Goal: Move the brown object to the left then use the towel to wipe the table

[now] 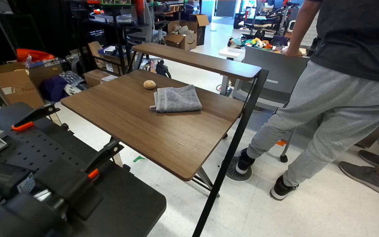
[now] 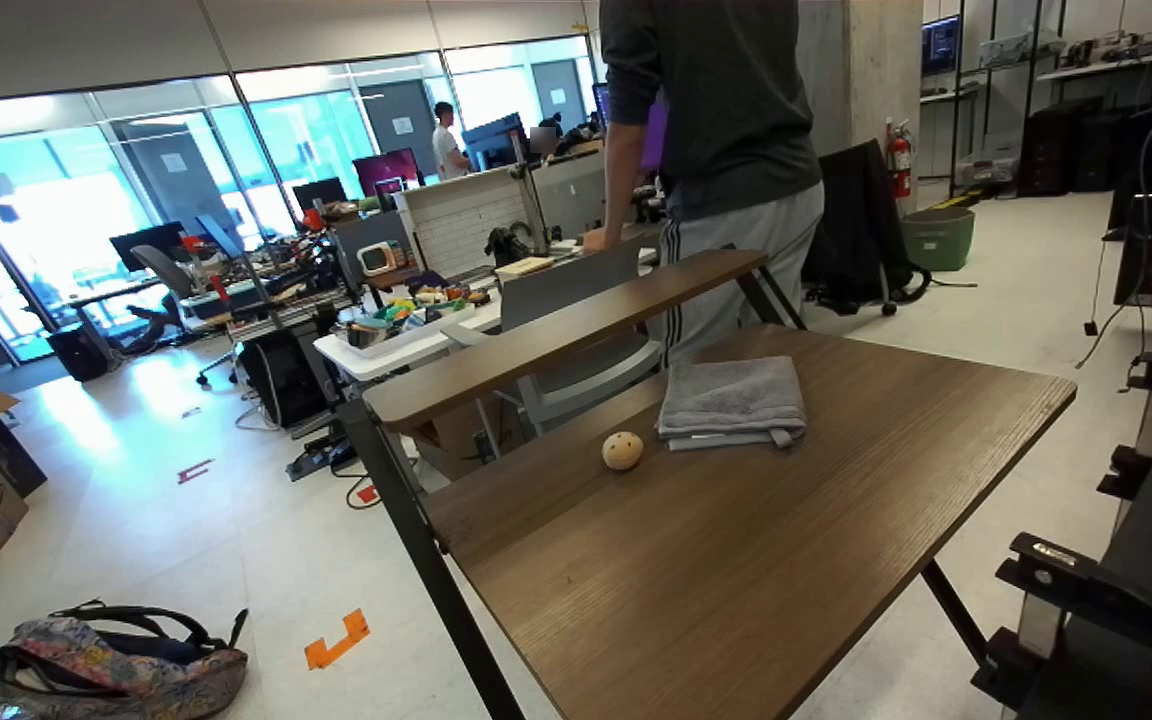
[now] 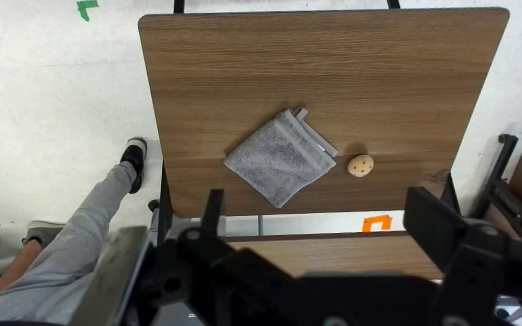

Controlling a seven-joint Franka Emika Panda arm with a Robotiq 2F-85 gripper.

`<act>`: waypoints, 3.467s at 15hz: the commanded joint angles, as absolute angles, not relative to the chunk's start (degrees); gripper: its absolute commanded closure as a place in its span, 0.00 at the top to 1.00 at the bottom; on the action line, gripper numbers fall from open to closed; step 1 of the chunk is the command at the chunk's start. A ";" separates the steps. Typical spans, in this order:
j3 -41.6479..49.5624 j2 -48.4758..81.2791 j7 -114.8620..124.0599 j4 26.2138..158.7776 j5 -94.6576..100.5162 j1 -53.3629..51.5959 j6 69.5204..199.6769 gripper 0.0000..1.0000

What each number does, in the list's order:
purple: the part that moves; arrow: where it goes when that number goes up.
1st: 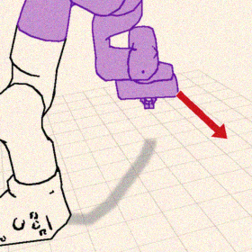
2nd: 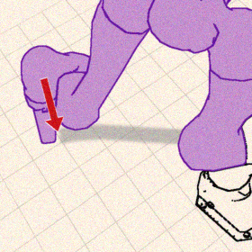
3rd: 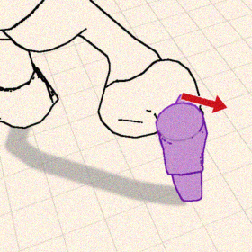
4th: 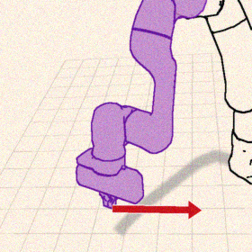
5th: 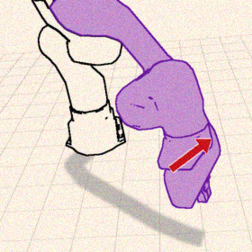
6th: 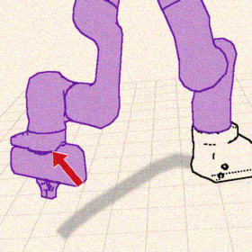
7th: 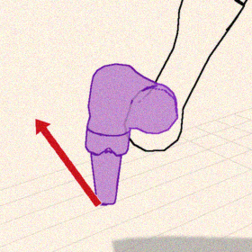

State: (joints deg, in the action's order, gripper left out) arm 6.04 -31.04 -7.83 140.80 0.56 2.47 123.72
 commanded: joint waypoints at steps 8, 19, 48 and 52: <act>-4.93 -14.41 14.01 136.40 2.41 3.27 136.13 1.00; -1.00 23.85 41.23 113.02 15.85 -3.24 130.97 1.00; -7.50 26.32 -14.31 125.77 3.18 5.69 167.61 1.00; -12.68 34.01 -13.81 117.91 0.16 5.10 168.05 1.00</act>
State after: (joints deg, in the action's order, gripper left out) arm -10.42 27.83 -13.53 125.00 2.43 5.98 167.19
